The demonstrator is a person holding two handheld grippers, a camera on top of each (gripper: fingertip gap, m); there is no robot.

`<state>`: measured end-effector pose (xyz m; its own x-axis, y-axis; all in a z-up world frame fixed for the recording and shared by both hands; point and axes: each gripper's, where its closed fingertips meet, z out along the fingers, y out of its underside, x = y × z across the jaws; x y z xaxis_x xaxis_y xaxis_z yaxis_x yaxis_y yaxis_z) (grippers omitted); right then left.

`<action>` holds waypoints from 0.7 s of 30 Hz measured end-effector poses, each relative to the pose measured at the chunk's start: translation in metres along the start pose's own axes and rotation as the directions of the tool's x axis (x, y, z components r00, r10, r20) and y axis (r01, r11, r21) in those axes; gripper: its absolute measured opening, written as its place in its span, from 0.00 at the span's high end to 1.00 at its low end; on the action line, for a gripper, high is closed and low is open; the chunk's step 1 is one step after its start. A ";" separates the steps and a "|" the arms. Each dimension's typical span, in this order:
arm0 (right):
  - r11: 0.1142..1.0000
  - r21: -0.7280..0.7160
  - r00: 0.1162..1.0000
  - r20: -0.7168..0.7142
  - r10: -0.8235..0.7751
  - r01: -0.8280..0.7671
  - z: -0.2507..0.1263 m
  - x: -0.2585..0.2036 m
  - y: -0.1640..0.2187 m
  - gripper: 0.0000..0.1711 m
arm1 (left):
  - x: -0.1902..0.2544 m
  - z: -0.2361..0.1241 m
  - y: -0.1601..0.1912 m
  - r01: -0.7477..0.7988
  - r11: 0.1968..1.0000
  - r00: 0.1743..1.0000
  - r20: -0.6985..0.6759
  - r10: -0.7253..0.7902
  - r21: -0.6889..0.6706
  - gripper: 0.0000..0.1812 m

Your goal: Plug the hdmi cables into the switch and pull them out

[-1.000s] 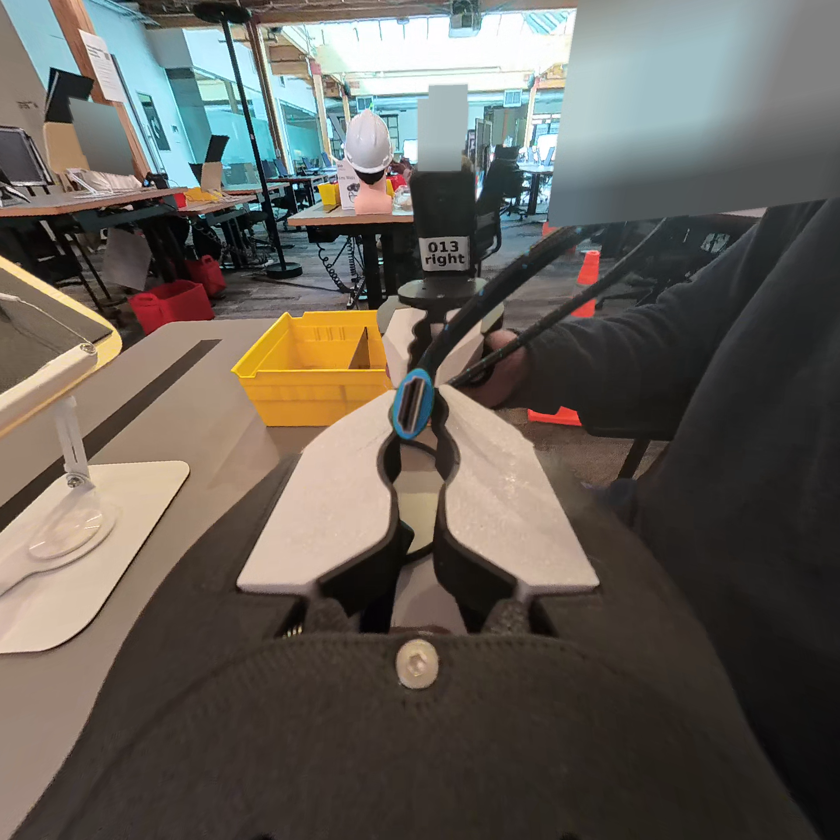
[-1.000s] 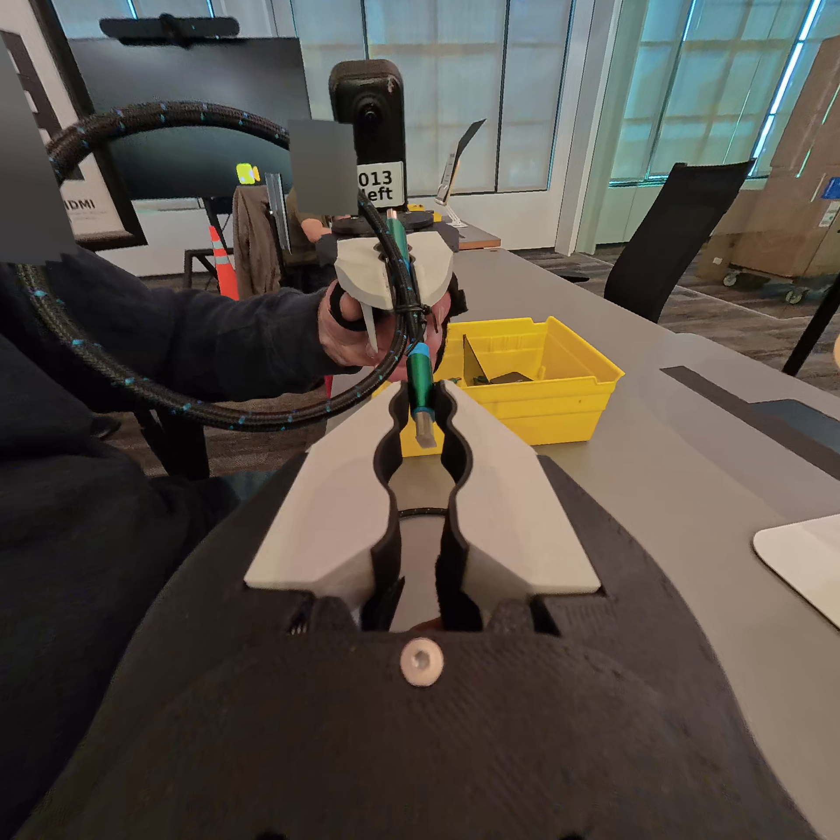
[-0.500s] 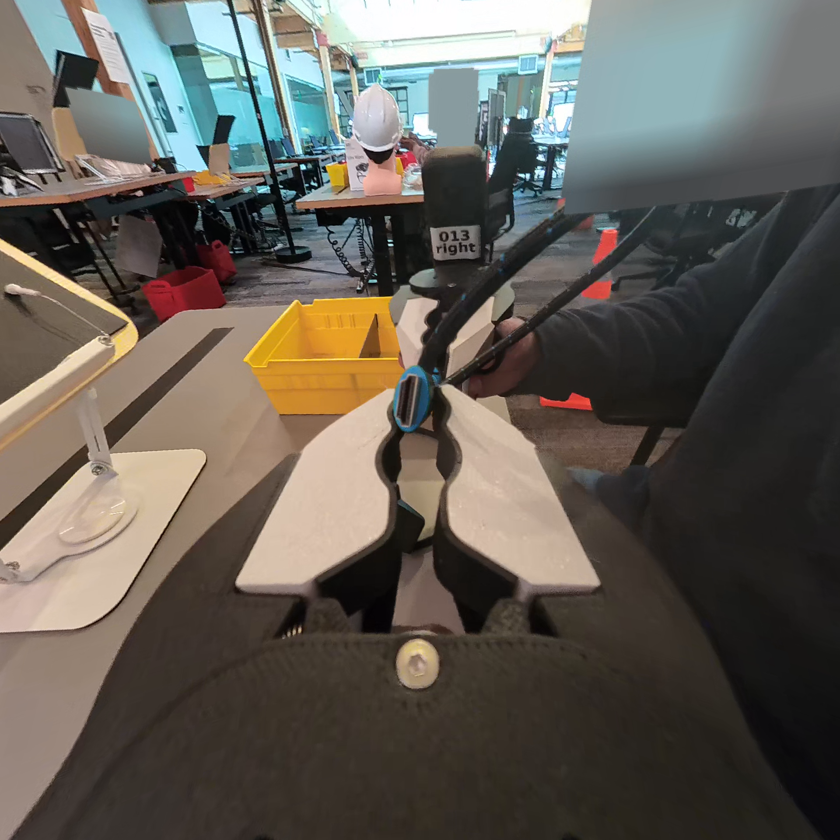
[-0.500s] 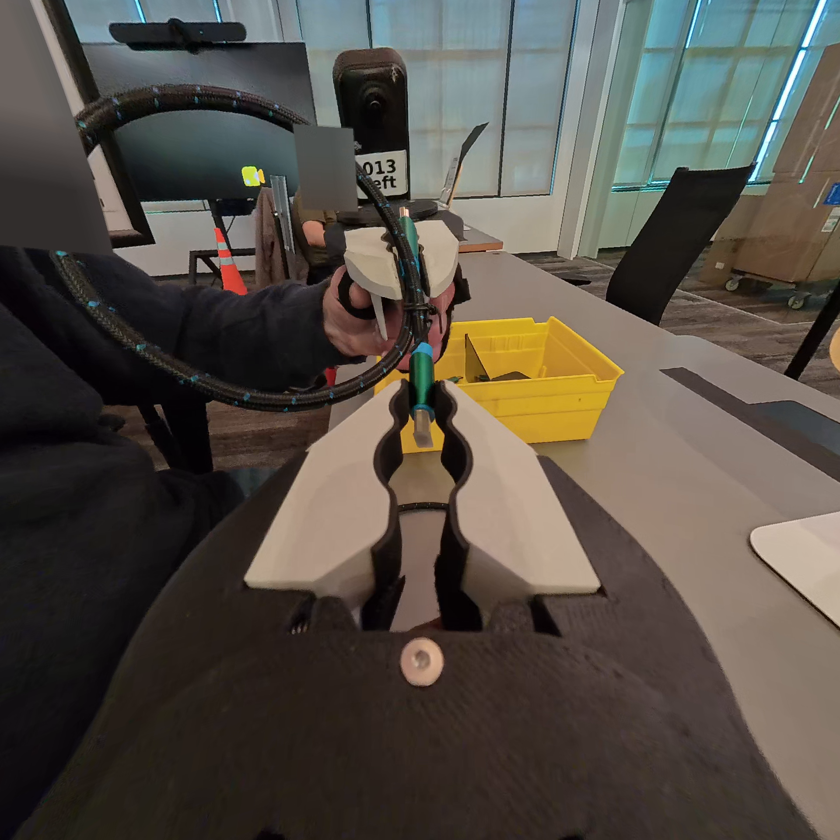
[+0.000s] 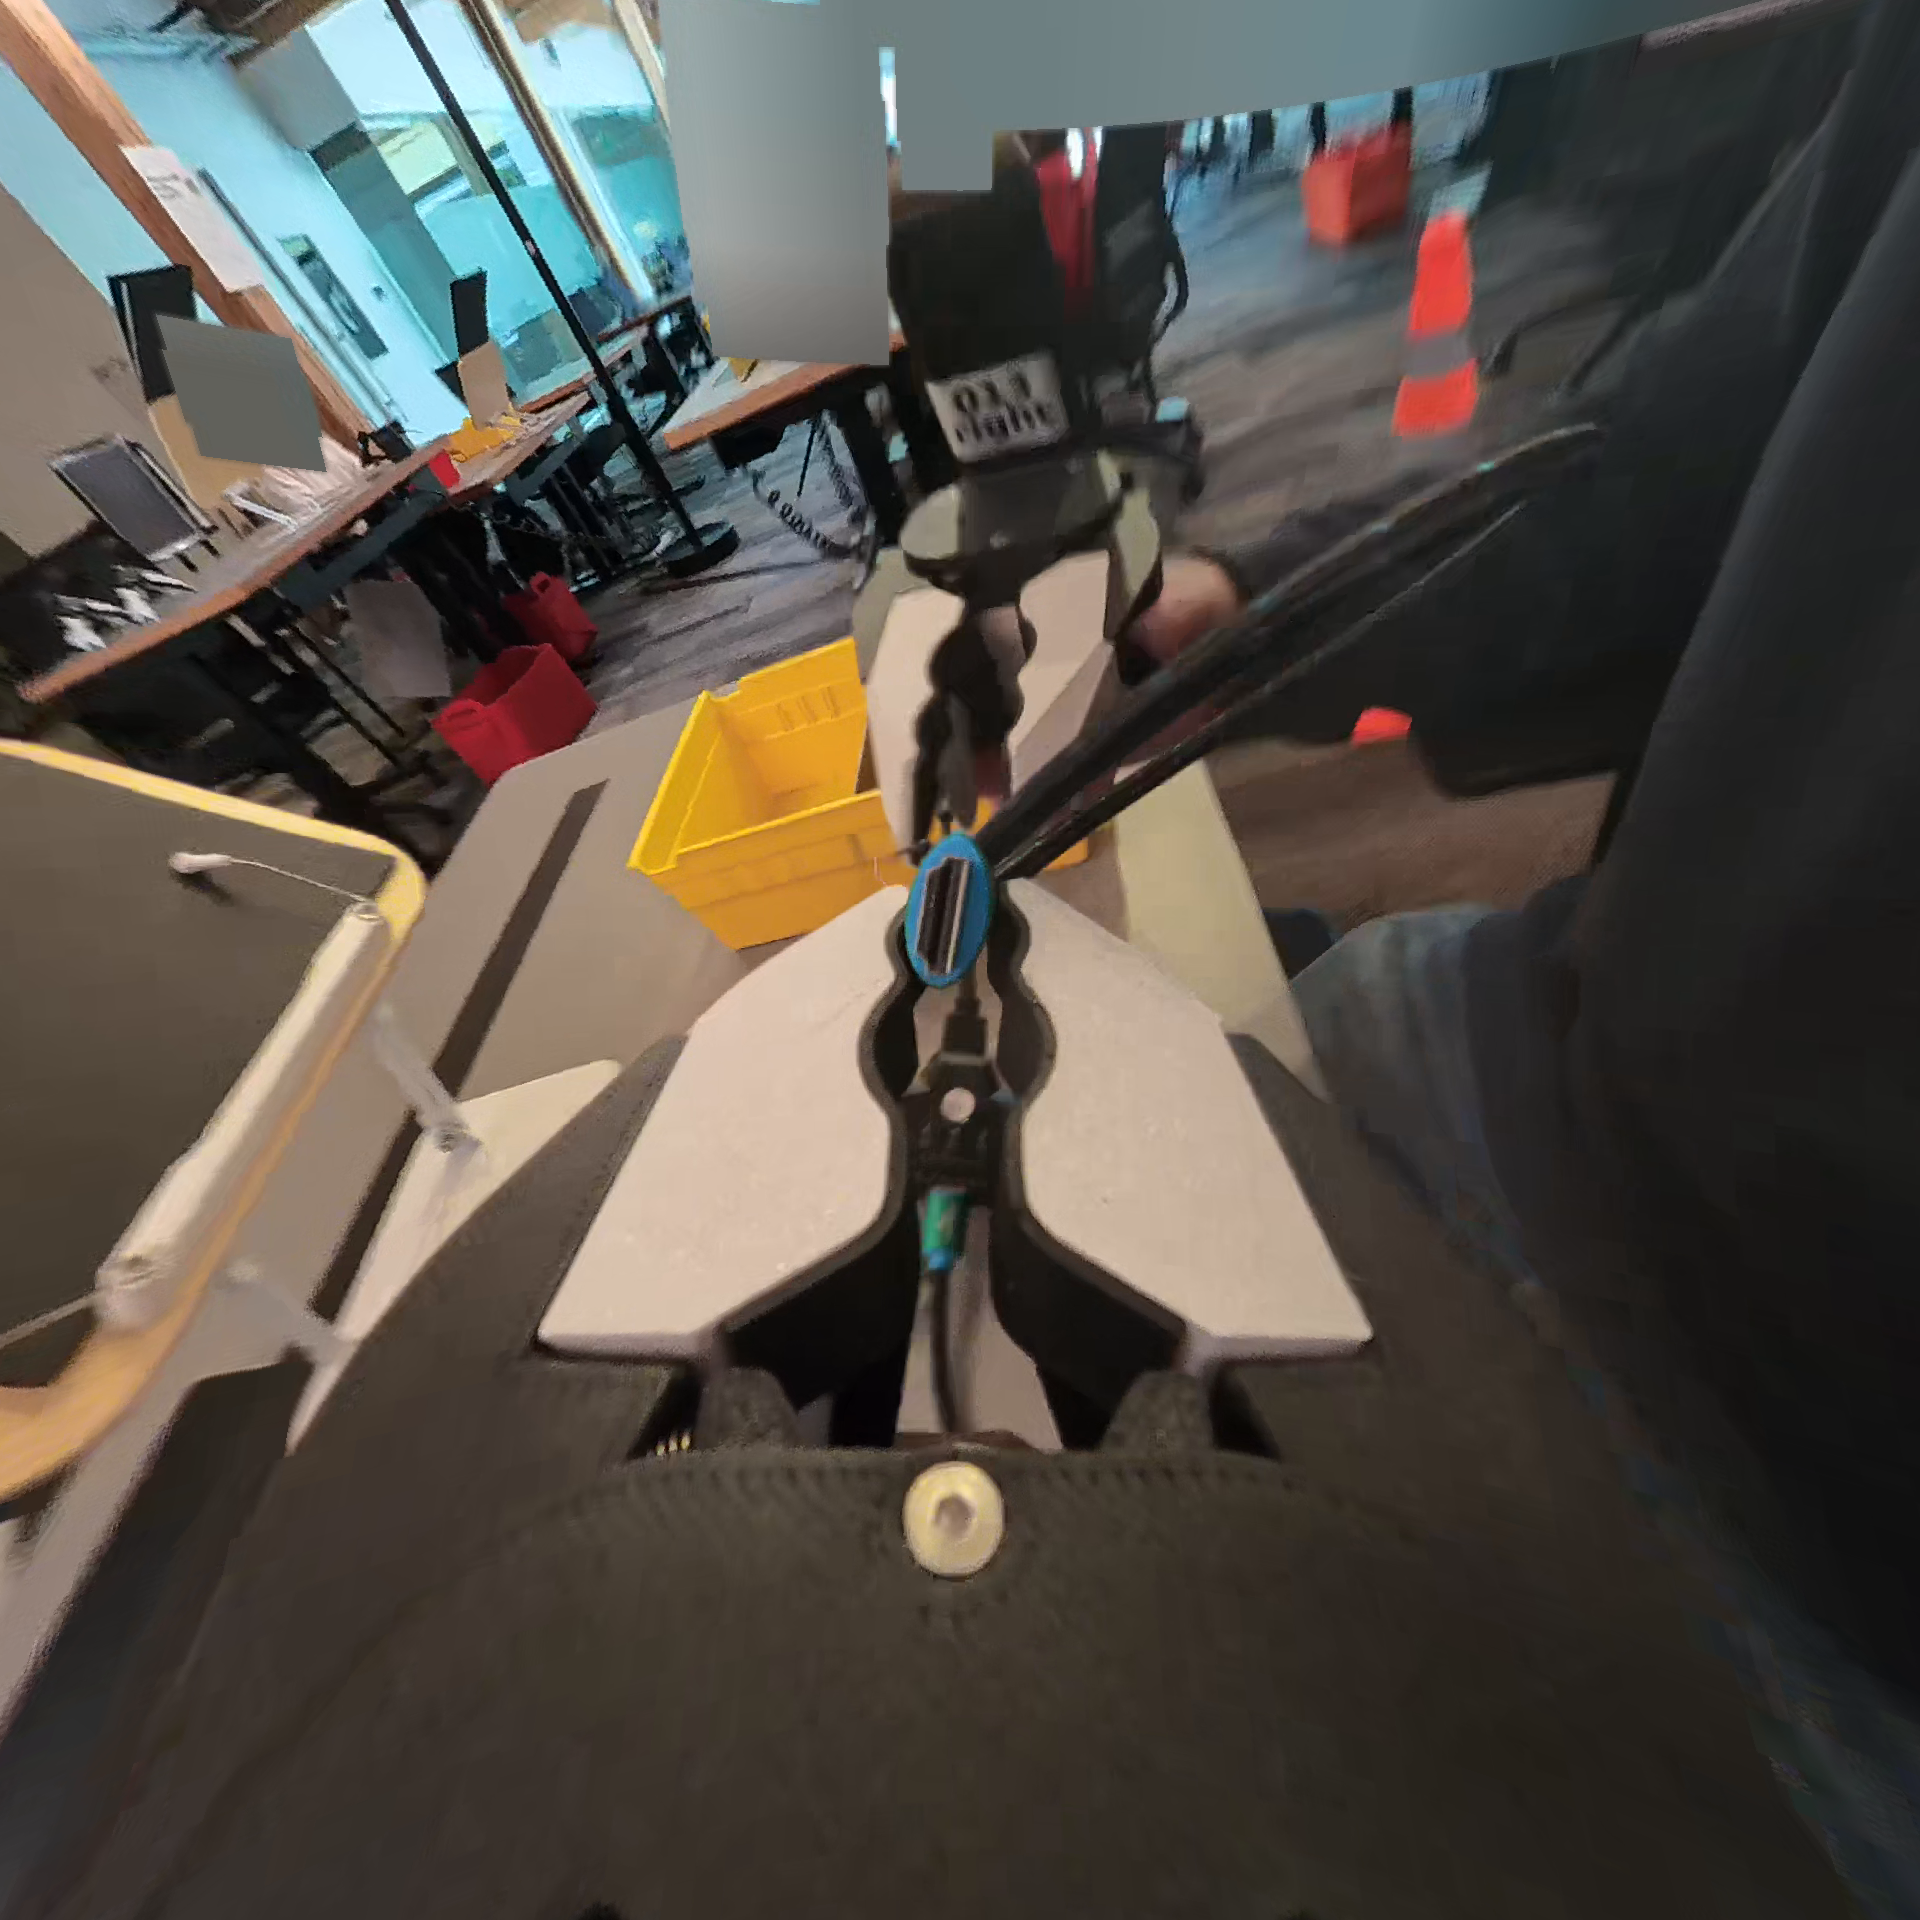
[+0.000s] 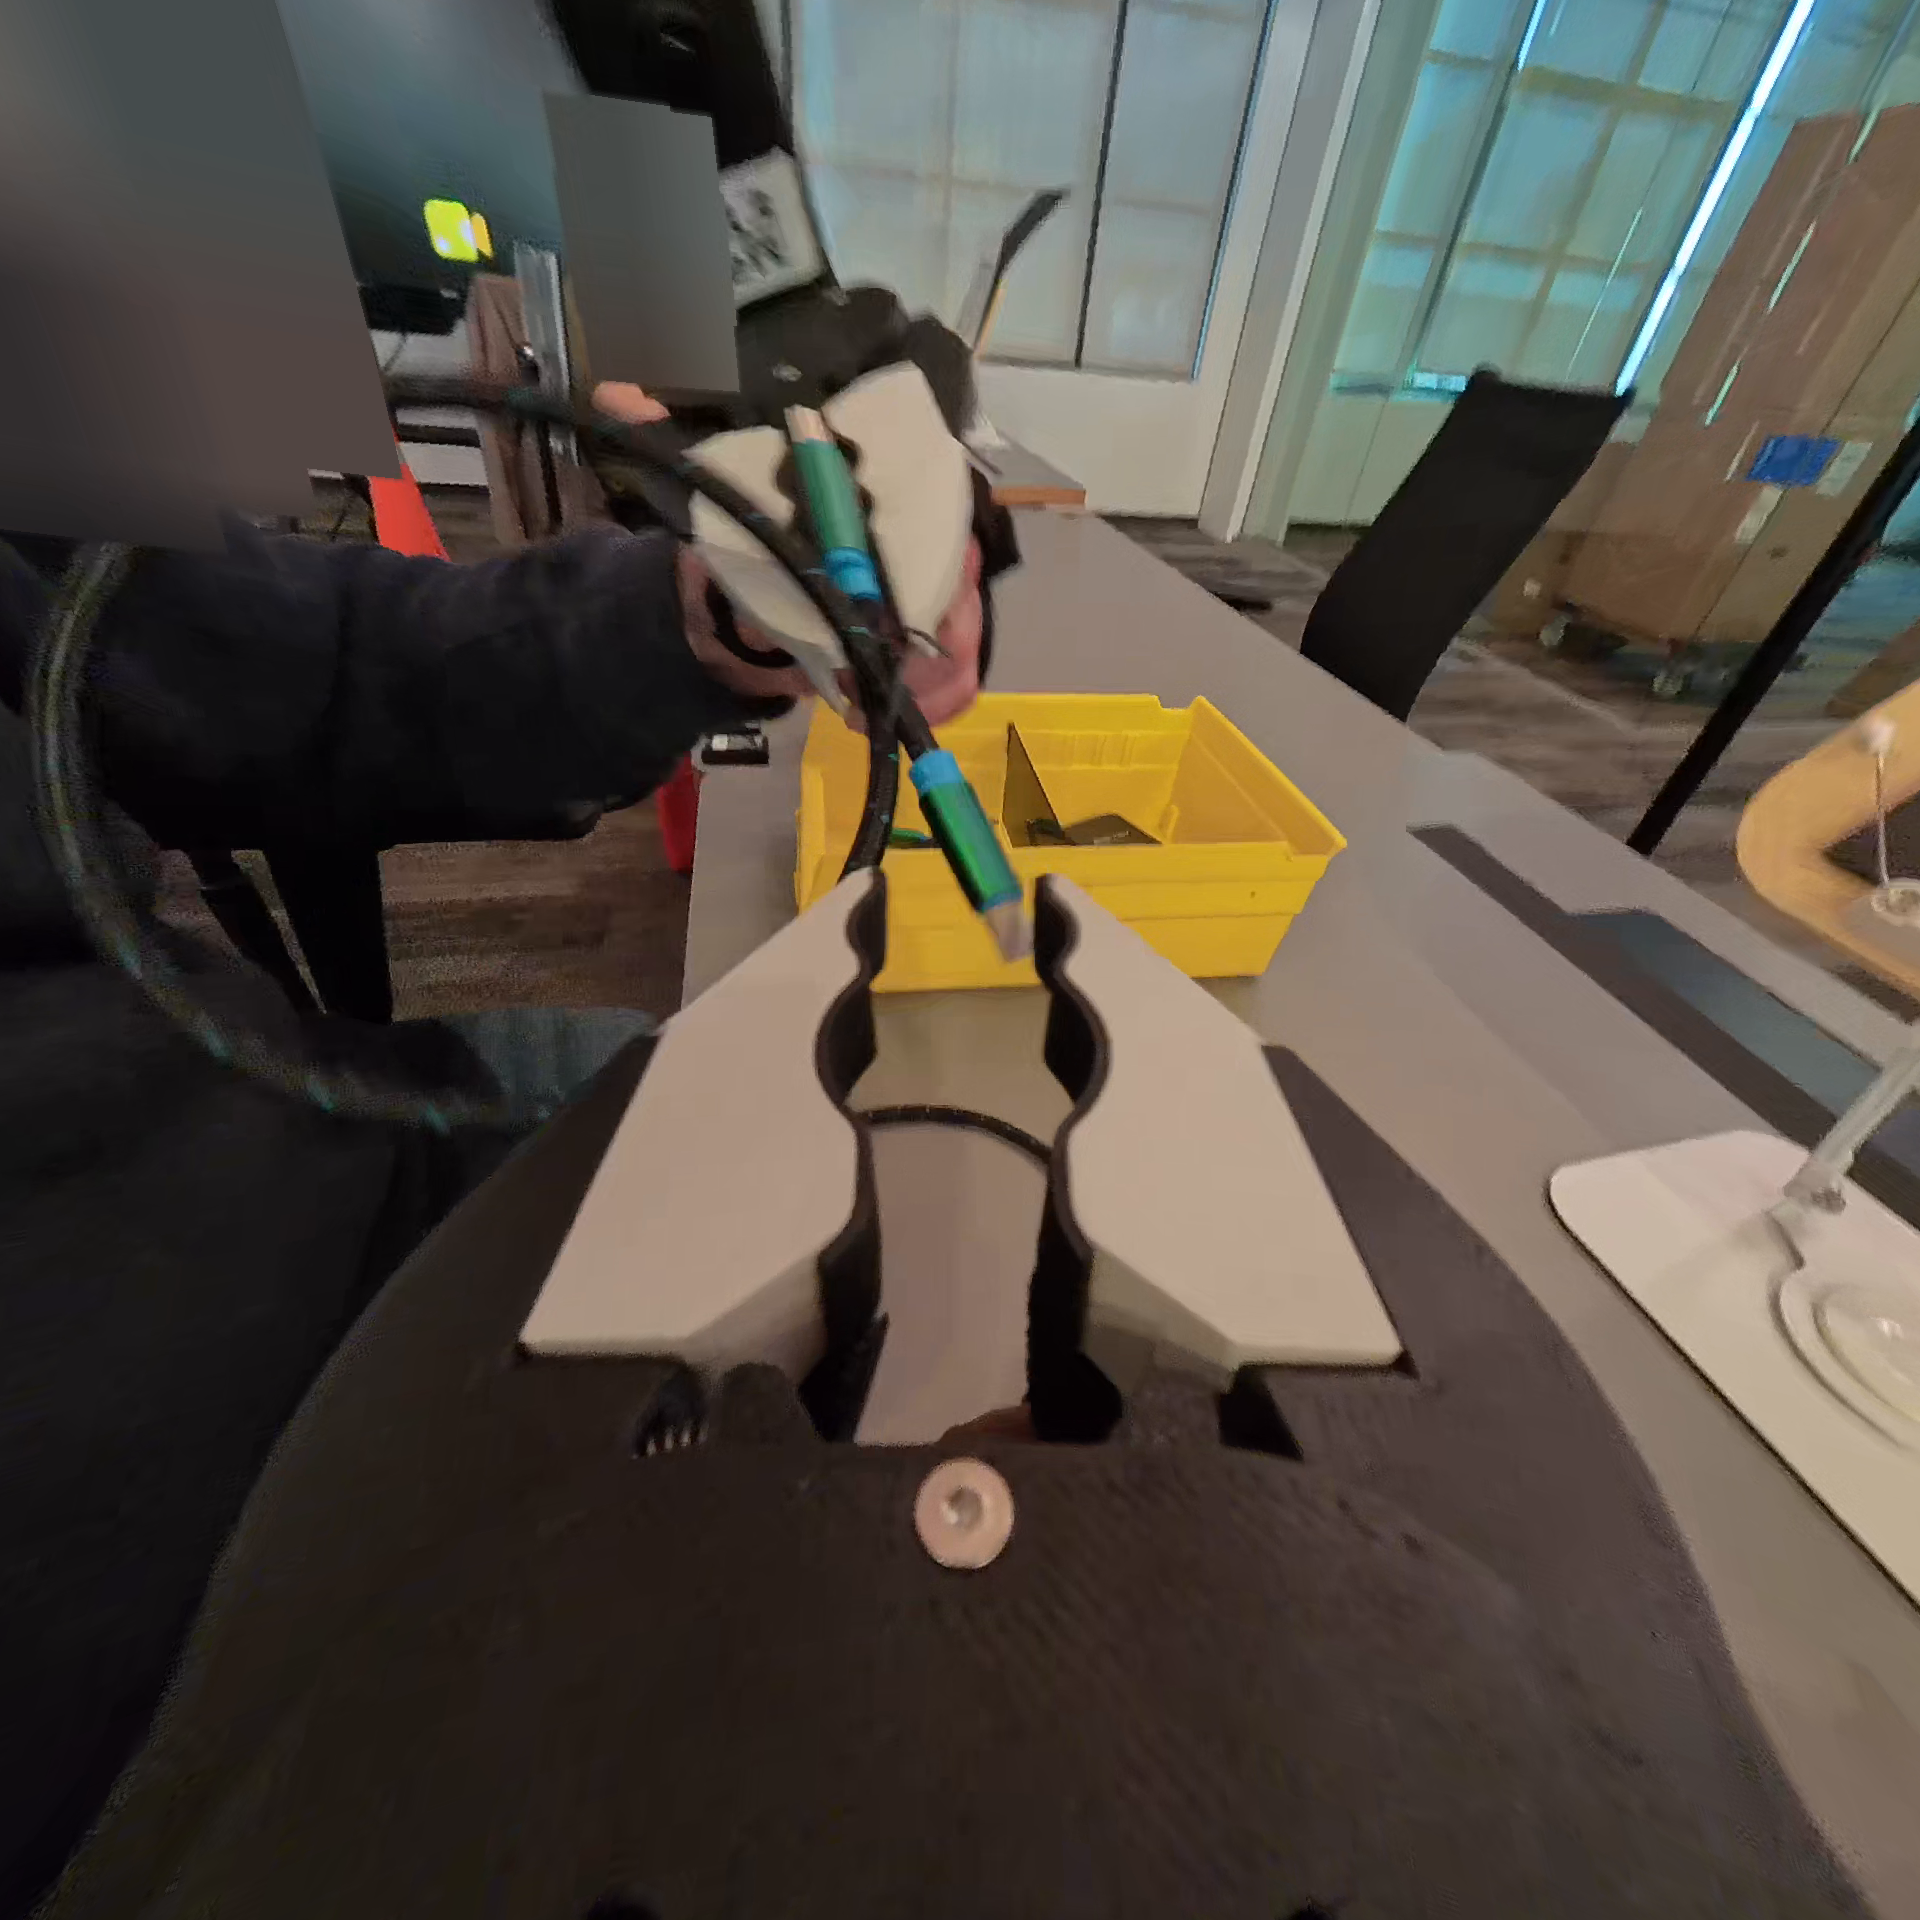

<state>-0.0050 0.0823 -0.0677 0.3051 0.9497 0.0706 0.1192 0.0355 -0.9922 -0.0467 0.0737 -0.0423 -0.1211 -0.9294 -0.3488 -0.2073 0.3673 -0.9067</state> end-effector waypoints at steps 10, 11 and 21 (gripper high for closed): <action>0.989 -0.099 0.992 0.074 -0.104 0.111 0.008 -0.024 -0.002 0.80 | 0.014 0.016 0.012 -0.257 0.939 0.964 0.009 0.266 -0.229 0.94; 0.986 -0.097 0.990 0.064 -0.126 0.132 0.009 -0.024 -0.003 0.84 | 0.014 0.017 0.013 -0.263 0.935 0.962 0.009 0.273 -0.238 0.94; 0.960 -0.154 0.971 -0.005 -0.239 0.236 0.012 -0.019 0.000 1.00 | 0.014 0.018 0.012 -0.266 0.937 0.961 0.018 0.277 -0.225 0.94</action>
<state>-0.0222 0.0685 -0.0706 0.2720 0.9122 0.3063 0.3317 0.2100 -0.9197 -0.0338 0.0648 -0.0622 -0.1565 -0.7917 -0.5906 -0.3801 0.6001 -0.7038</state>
